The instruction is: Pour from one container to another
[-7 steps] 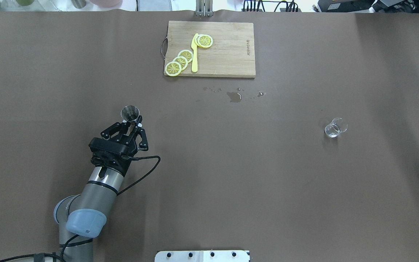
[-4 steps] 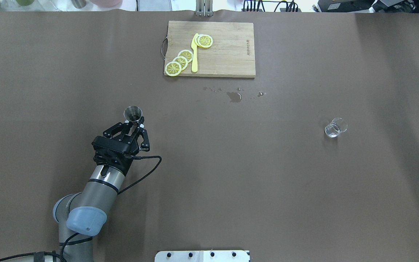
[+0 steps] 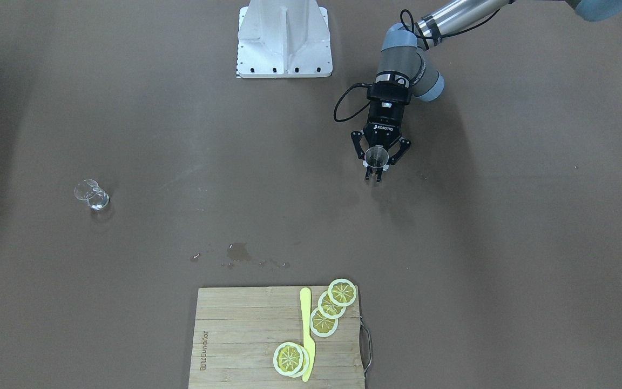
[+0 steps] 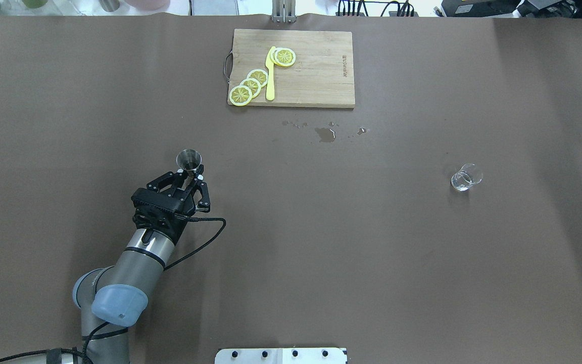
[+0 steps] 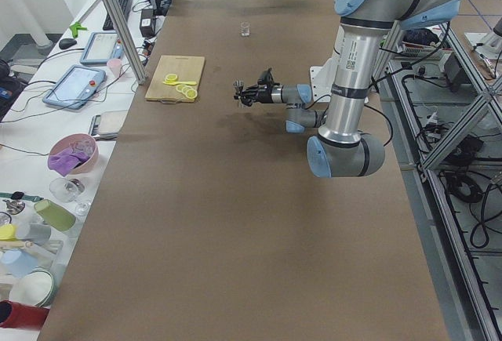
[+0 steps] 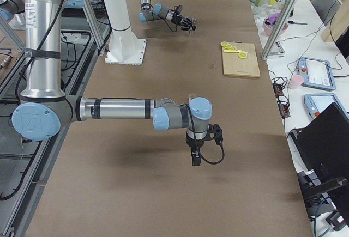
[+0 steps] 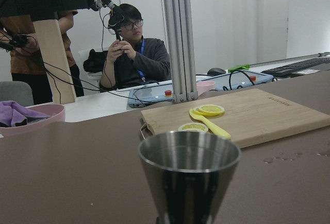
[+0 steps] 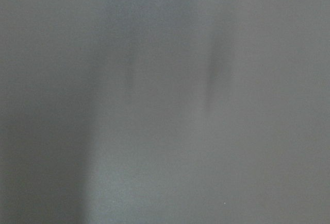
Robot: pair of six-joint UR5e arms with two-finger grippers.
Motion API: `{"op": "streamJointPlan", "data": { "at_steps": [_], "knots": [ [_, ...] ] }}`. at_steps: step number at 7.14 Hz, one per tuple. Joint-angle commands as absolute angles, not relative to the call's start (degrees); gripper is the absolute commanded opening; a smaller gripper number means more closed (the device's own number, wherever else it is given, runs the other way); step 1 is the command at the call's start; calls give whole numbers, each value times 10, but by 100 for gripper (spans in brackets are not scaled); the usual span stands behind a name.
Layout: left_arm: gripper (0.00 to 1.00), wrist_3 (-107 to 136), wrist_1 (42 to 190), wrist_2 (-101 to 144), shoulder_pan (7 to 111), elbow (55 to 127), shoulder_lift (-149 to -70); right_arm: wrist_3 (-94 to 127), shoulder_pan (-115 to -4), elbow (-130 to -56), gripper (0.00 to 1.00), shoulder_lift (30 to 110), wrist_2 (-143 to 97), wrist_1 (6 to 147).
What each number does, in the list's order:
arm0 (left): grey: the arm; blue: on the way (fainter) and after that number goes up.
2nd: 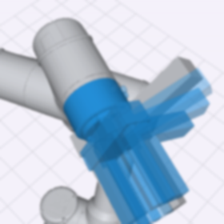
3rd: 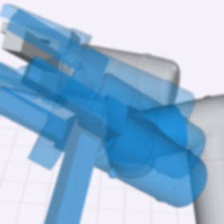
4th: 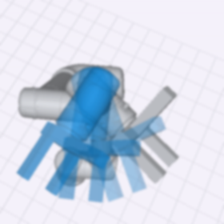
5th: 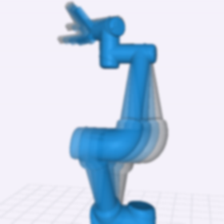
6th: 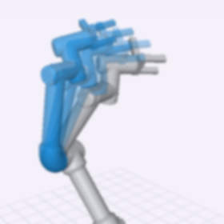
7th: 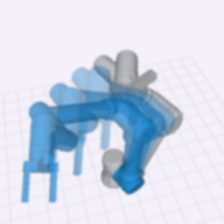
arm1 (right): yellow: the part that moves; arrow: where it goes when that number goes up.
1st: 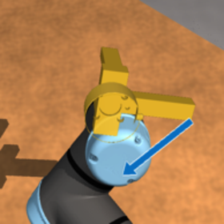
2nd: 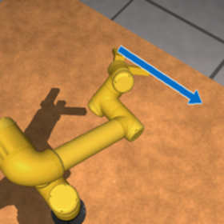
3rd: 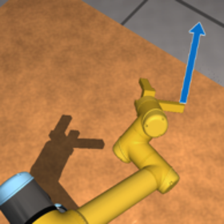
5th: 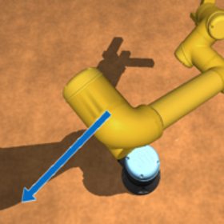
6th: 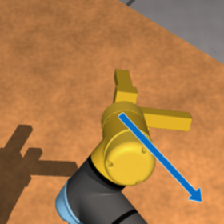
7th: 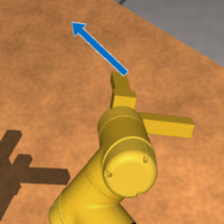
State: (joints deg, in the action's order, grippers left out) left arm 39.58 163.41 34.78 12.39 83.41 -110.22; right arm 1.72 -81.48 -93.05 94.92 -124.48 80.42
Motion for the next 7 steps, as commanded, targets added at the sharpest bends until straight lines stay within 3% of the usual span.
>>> {"op": "streamJointPlan", "data": {
  "at_steps": [1, 7],
  "knots": [
    [0, 409, 1634, 365, 125, 834, -1098, 22, -815, -918, 100, 970, -1261, 730],
    [0, 453, 1635, 413, 164, 838, -1064, -9, -882, -982, 100, 968, -1332, 880]
  ]
}}
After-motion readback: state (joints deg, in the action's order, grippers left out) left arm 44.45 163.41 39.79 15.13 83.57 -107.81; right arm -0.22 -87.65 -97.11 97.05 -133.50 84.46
